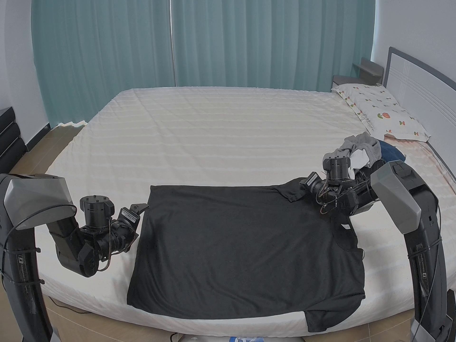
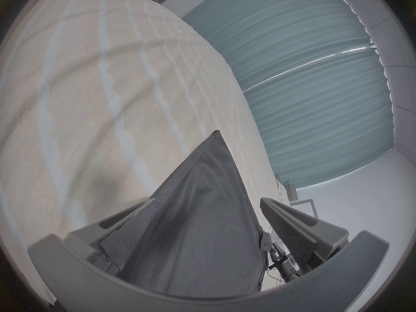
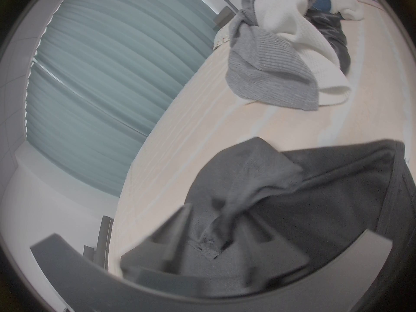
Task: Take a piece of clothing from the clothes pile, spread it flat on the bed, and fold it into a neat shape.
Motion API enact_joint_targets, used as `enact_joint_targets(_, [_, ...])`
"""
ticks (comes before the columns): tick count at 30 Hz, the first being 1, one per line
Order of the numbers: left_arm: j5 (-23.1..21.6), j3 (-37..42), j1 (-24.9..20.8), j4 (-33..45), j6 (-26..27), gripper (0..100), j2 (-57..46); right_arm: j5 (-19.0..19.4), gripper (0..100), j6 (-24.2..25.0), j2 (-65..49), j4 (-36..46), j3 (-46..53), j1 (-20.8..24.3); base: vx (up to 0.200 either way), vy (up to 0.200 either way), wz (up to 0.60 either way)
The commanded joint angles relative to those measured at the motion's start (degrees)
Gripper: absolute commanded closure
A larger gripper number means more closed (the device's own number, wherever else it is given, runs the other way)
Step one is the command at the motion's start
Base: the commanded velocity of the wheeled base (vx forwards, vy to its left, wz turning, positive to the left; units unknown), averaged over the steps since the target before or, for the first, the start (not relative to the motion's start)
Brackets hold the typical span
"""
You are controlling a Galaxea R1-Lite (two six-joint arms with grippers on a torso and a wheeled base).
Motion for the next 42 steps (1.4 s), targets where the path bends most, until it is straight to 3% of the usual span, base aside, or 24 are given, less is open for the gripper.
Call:
enact_joint_targets(1, [0.0,0.1,0.0,0.1,0.0,0,0.3,0.9,100,-4.0,-0.9,-3.7,-0.8,-0.7,0.0,0.0,0.0])
enact_joint_targets(7, [0.0,0.2,0.0,0.1,0.8,0,0.5,1.9,100,-4.4,-0.7,-2.8,-7.1,0.2,0.0,0.0,0.0])
enact_joint_targets(13, [0.3,0.2,-0.4,0.1,0.9,0,0.7,-3.8,100,-4.4,6.2,1.2,-19.6,0.6,0.0,0.0,0.0])
enact_joint_targets(18, [1.5,0.1,-0.6,-0.1,0.9,0,0.9,-4.2,100,-4.7,8.1,-0.9,-19.6,0.9,0.0,0.0,0.0])
enact_joint_targets(19, [1.5,0.0,-0.6,-0.1,0.8,0,0.9,-4.1,0,-4.7,8.2,-1.1,-19.6,0.9,0.0,0.0,0.0])
enact_joint_targets(29, [1.6,0.0,-0.6,-0.1,0.9,0,1.1,-2.8,0,-9.6,7.1,-1.9,-19.6,2.2,0.0,0.0,0.0])
enact_joint_targets(36, [1.6,0.0,-0.8,-0.1,0.9,0,1.1,-3.6,0,-10.0,5.4,-9.1,-19.6,3.0,0.0,0.0,0.0])
enact_joint_targets(40, [1.6,0.0,-0.8,-0.1,0.9,0,1.1,-3.5,0,-10.6,8.0,-7.4,-19.6,3.4,0.0,0.0,0.0])
enact_joint_targets(42, [1.6,0.0,-0.8,-0.1,0.9,0,1.2,-4.6,0,-13.3,11.4,-2.5,-19.6,4.4,0.0,0.0,0.0])
